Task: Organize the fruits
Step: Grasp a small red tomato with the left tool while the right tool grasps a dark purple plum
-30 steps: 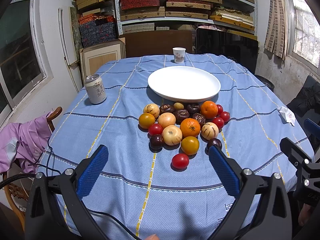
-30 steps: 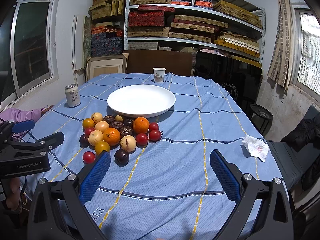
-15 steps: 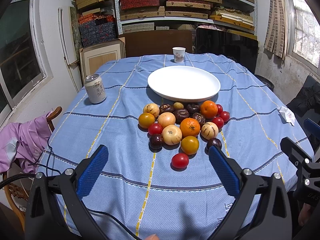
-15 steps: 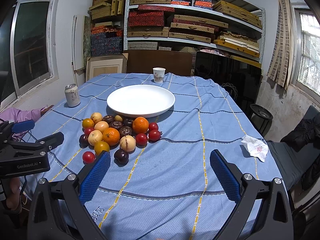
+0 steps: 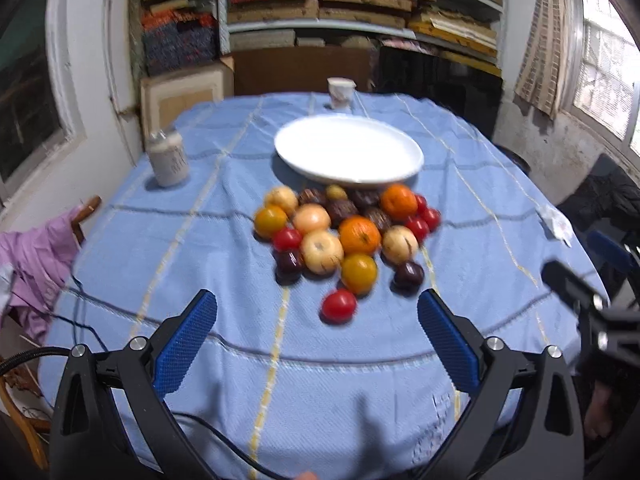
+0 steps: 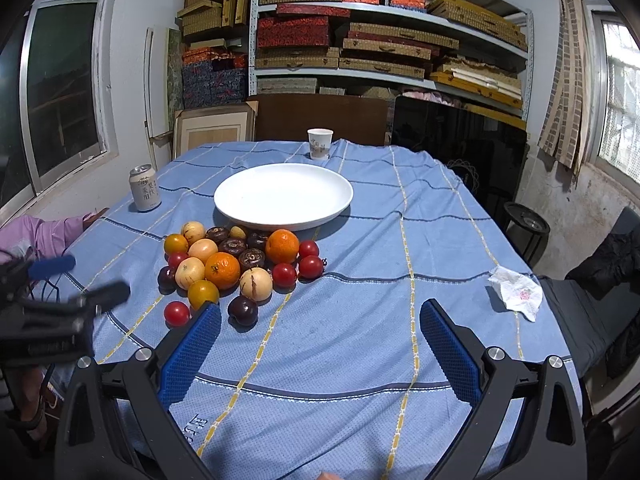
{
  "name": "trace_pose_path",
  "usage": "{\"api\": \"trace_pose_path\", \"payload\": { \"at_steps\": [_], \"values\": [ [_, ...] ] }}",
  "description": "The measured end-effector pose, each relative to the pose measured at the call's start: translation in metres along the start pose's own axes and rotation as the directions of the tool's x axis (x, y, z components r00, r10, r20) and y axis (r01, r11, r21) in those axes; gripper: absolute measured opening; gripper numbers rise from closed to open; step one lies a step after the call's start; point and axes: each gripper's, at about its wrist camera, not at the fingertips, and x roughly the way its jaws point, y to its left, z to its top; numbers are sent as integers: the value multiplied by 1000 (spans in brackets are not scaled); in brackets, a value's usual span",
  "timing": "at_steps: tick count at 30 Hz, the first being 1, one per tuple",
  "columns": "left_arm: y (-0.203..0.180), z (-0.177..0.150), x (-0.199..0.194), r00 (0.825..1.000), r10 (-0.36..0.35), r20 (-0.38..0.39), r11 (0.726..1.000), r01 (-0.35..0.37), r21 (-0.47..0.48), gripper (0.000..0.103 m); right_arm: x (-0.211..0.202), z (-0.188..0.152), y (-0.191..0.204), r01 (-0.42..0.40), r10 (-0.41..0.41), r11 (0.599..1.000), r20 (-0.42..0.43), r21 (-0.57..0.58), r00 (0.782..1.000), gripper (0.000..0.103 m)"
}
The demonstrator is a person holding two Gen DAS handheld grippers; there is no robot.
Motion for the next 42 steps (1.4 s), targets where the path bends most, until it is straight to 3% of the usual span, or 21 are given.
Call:
{"api": "trace_pose_path", "payload": {
  "at_steps": [5, 9, 15, 21, 29, 30, 31, 32, 38, 42],
  "values": [
    [-5, -11, 11, 998, 13, -67, 999, -10, 49, 99, 11, 1, -1, -17, 17, 1000, -24, 1, 1000, 100],
    [-12, -16, 24, 990, -70, -122, 992, 82, 96, 99, 19, 1, 0, -28, 28, 999, -43, -15, 999, 100],
    [10, -8, 58, 983, -65, -172, 998, 67, 3, 99, 35, 1, -3, -34, 33, 999, -76, -12, 997, 100],
    [-2, -1, 95, 983, 4, -184, 996, 12, 86, 99, 49, 1, -8, -20, 19, 1000, -102, -6, 995, 100],
    [-7, -2, 103, 988, 27, -151, 992, -8, 126, 97, 59, -1, -13, -22, 23, 1000, -129, 10, 991, 100],
    [-8, -3, 106, 988, 29, -149, 991, -9, 132, 86, 59, -1, -13, -22, 23, 1000, -131, 10, 991, 100],
    [-8, -4, 109, 987, 25, -161, 991, -3, 134, 63, 59, -2, -13, -21, 22, 1000, -131, 9, 991, 100],
    [-9, -6, 113, 982, 7, -187, 991, 18, 129, 55, 59, -2, -13, -22, 23, 1000, -129, 11, 991, 100],
    [-9, -7, 108, 984, -42, -172, 991, 63, 116, 36, 57, -5, -15, -17, 20, 1000, -131, 26, 991, 100],
    [-8, -6, 93, 992, -38, -118, 991, 53, 122, 33, 60, -6, -14, -34, 38, 999, -149, 30, 988, 100]
  ]
}}
